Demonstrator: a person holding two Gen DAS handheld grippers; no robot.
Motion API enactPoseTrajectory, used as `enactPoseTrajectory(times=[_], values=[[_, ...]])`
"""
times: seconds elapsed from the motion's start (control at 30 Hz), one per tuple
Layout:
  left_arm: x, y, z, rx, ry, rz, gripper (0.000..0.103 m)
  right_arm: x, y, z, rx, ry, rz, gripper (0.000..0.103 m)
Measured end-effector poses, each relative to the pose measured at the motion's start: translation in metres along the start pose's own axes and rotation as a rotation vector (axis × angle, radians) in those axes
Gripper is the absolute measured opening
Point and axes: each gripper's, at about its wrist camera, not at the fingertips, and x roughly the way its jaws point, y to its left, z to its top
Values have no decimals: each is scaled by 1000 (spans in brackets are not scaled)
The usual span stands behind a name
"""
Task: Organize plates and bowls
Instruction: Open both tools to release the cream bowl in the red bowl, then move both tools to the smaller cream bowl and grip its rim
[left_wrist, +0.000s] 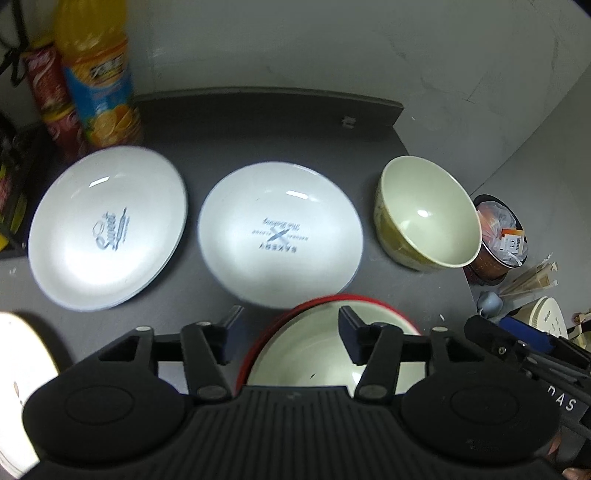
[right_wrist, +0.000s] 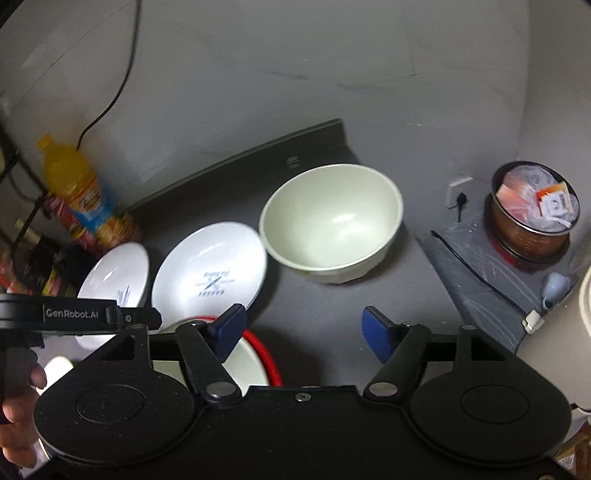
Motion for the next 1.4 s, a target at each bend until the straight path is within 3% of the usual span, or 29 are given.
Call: enactPoseTrajectory(times=[0.07,0.23,0.47,0.83,1.0,1.13,1.2,1.27,1.4], values=[[1,-6,5,13,-5,3,59,0,-7,3,24,-10,-8,76],[8,-19,21,36,-25,-10,66,12,-21,10,73,-23,-40,76],[30,-43,50,58,-32,-51,67,27,-38,22,140,-31,-53,75],[81,-76,84,105,10,-73,66,67,-61,32,253,18,-79,69],[102,-86,91,116,39,-70,66,79,-67,32,280,39,-92,60],[113,-92,93,111,54,-77,61,89,-72,31,309,59,-98,54],[117,-93,93,109,61,-79,54,94,-75,31,320,71,-97,51],[123,-94,93,98,81,-86,38,98,-74,31,315,76,-96,49],[134,-95,90,86,114,-96,28,102,-72,32,308,80,-93,39]])
